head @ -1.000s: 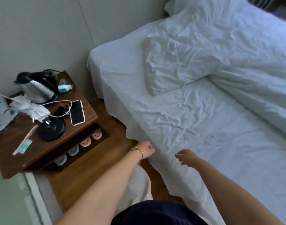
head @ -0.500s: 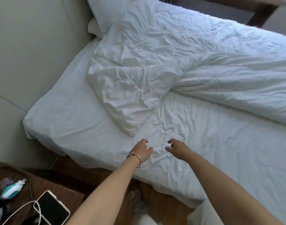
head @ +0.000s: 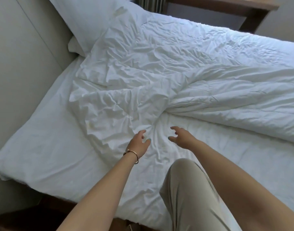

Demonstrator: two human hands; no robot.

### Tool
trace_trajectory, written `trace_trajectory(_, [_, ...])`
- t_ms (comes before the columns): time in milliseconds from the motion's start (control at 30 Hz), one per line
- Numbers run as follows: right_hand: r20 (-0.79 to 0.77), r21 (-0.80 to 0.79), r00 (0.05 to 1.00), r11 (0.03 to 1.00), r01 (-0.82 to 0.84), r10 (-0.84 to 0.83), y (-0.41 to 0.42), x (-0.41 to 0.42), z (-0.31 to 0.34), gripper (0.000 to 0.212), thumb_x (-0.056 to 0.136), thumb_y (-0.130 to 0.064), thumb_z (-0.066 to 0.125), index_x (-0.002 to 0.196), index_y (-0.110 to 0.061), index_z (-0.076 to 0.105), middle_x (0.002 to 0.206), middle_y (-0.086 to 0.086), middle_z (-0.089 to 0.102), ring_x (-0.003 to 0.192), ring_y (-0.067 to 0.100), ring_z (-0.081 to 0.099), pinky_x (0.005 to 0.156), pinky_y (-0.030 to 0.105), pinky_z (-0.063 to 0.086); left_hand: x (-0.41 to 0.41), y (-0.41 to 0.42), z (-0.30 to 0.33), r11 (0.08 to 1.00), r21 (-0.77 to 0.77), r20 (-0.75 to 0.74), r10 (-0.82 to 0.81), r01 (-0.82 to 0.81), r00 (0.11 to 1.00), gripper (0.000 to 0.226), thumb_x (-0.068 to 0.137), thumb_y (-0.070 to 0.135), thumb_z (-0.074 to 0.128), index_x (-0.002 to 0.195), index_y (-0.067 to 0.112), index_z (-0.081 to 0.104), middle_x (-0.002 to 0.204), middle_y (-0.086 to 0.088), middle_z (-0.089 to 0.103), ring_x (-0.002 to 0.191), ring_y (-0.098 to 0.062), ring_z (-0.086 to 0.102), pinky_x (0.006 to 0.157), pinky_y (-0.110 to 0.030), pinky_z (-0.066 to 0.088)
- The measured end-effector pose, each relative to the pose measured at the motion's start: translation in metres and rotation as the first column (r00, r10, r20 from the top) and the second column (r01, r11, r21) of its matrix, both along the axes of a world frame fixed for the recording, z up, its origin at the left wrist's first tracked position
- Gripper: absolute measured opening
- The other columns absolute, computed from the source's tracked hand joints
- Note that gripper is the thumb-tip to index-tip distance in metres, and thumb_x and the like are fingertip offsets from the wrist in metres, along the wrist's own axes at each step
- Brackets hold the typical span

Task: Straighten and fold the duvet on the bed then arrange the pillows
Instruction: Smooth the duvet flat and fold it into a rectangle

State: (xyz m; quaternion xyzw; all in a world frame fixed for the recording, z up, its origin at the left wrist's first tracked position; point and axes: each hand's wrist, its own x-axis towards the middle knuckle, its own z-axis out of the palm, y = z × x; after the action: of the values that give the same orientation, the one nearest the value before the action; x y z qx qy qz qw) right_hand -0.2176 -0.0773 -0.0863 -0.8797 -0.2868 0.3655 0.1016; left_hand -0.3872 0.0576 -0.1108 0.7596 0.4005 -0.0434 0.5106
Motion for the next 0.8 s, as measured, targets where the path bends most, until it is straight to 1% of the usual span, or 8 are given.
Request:
trace_trajectory(167, [0.023, 0.126, 0.998, 0.99, -0.056, 0.053, 0.078, 0.109, -0.029, 0.07, 0.091, -0.035, 0.061, 0.151, -0.026, 0.026, 0.142, 0.011, 0.044, 0.131, 0.029, 0.043, 0.105, 0.038, 0.038, 0.093, 0.042, -0.039, 0.991, 0.094, 0.057, 0.092, -0.097, 0.994, 0.045, 0.089, 0.031, 0.059, 0.132, 0.029, 0.046, 0.137, 0.001, 0.046, 0.123, -0.021, 0.046, 0.1, -0.026, 0.035])
trace_trajectory(267, [0.157, 0.179, 0.962, 0.952, -0.249, 0.222, 0.128, 0.173, -0.064, 0.083, 0.085, -0.036, 0.067, 0.152, -0.035, 0.019, 0.139, 0.007, 0.038, 0.131, 0.029, 0.037, 0.102, 0.042, 0.041, 0.169, 0.063, -0.075, 0.966, 0.257, -0.075, 0.04, -0.02, 0.996, 0.079, 0.08, 0.06, 0.052, 0.148, 0.047, 0.015, 0.16, 0.011, 0.011, 0.146, -0.029, 0.008, 0.114, -0.045, 0.014])
trace_trajectory(400, [0.266, 0.168, 0.878, 0.878, -0.449, 0.398, 0.165, 0.226, -0.096, 0.103, 0.075, -0.047, 0.074, 0.152, -0.041, 0.006, 0.152, 0.005, 0.019, 0.145, 0.031, 0.01, 0.115, 0.047, 0.026, 0.235, 0.089, -0.103, 0.967, 0.256, -0.343, 0.089, 0.002, 0.935, 0.104, 0.074, 0.067, 0.062, 0.139, 0.058, -0.019, 0.154, 0.017, -0.028, 0.141, -0.036, -0.027, 0.107, -0.069, 0.006])
trace_trajectory(467, [0.265, 0.143, 0.851, 0.854, -0.5, 0.453, 0.176, 0.244, -0.099, 0.109, 0.074, -0.055, 0.072, 0.151, -0.043, -0.004, 0.159, 0.002, 0.003, 0.147, 0.031, -0.008, 0.116, 0.051, 0.015, 0.247, 0.109, -0.105, 0.947, 0.319, -0.36, 0.074, 0.048, 0.93, 0.101, 0.084, 0.042, 0.066, 0.137, 0.055, -0.019, 0.158, 0.013, -0.021, 0.143, -0.039, -0.018, 0.11, -0.068, 0.012])
trace_trajectory(567, [0.204, 0.118, 0.822, 0.82, -0.559, 0.531, 0.189, 0.271, -0.093, 0.11, 0.078, -0.058, 0.068, 0.148, -0.046, -0.016, 0.16, -0.009, -0.015, 0.147, 0.024, -0.018, 0.116, 0.053, 0.008, 0.241, 0.145, -0.089, 0.936, 0.351, -0.147, 0.083, -0.027, 0.986, 0.095, 0.077, -0.014, 0.049, 0.149, 0.039, 0.016, 0.156, 0.0, 0.026, 0.14, -0.033, 0.026, 0.114, -0.036, 0.024])
trace_trajectory(633, [0.232, 0.144, 0.802, 0.796, -0.588, 0.55, 0.201, 0.284, -0.082, 0.107, 0.08, -0.055, 0.068, 0.148, -0.046, -0.014, 0.16, -0.01, -0.02, 0.148, 0.021, -0.018, 0.116, 0.053, 0.014, 0.227, 0.173, -0.065, 0.936, 0.343, -0.08, 0.118, -0.084, 0.99, 0.09, 0.073, -0.018, 0.042, 0.144, 0.037, 0.036, 0.14, 0.001, 0.044, 0.124, -0.029, 0.049, 0.099, -0.029, 0.038])
trace_trajectory(700, [0.245, 0.169, 0.822, 0.812, -0.559, 0.515, 0.22, 0.294, -0.066, 0.101, 0.082, -0.05, 0.069, 0.149, -0.047, -0.007, 0.16, -0.009, -0.019, 0.148, 0.02, -0.018, 0.112, 0.053, 0.024, 0.218, 0.207, -0.035, 0.882, 0.471, -0.079, 0.015, 0.024, 0.997, 0.084, 0.073, -0.014, 0.046, 0.135, 0.041, 0.035, 0.127, 0.006, 0.045, 0.098, -0.033, 0.062, 0.076, -0.037, 0.05])
trace_trajectory(800, [0.29, 0.165, 0.857, 0.86, -0.482, 0.425, 0.256, 0.309, -0.044, 0.075, 0.086, -0.043, 0.068, 0.147, -0.043, 0.024, 0.161, 0.001, 0.005, 0.148, 0.03, -0.007, 0.104, 0.056, 0.033, 0.23, 0.257, 0.016, 0.596, 0.748, -0.17, -0.252, 0.292, 0.953, 0.085, 0.058, -0.007, 0.073, 0.126, 0.033, 0.042, 0.106, 0.003, 0.048, 0.054, -0.027, 0.061, 0.037, -0.029, 0.043])
